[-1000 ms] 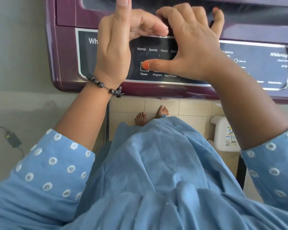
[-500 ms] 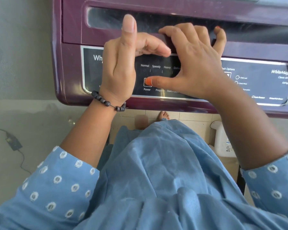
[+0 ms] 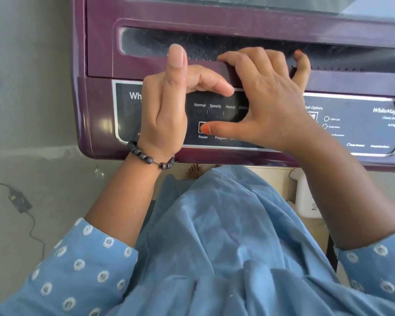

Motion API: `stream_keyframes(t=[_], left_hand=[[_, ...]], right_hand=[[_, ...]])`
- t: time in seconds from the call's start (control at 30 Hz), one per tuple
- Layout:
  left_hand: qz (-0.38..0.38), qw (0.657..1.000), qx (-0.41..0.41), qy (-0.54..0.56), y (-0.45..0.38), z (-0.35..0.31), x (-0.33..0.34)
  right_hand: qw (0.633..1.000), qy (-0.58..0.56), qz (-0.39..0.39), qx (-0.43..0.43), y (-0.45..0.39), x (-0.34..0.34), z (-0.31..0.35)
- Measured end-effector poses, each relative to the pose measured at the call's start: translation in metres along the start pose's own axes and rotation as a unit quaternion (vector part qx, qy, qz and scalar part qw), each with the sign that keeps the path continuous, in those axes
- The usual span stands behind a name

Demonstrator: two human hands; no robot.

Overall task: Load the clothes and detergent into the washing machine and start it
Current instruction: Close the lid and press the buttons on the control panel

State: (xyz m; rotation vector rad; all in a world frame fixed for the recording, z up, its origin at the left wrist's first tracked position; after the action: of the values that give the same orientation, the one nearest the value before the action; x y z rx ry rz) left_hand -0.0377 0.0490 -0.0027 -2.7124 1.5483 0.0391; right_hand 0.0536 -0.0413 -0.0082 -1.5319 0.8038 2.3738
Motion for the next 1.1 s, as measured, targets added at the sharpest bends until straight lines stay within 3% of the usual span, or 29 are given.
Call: stream_keyframes(t=[0.9, 1.1], left_hand=[[-0.008, 1.0, -0.003, 0.008, -0.015, 0.002, 0.011], [-0.011, 1.0, 0.0, 0.001, -0.017, 0.0, 0.013]], right_hand=[[1.0, 0.0, 0.002, 0.007, -0.006, -0.007, -0.015], [0.999, -0.005, 0.033, -0.001, -0.007, -0.008, -0.018]])
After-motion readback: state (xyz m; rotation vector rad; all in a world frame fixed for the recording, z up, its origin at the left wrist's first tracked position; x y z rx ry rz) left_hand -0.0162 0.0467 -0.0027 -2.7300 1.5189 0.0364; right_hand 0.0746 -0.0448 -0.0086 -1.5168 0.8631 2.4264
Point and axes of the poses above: each hand's wrist, its own y-axis away from the middle knuckle, its own x-axis out of the palm, z = x × y, the point moved 8 cm from there along -y, towards the middle knuckle, and after that the axes turned 5 degrees about z, right-handed, at the moved point
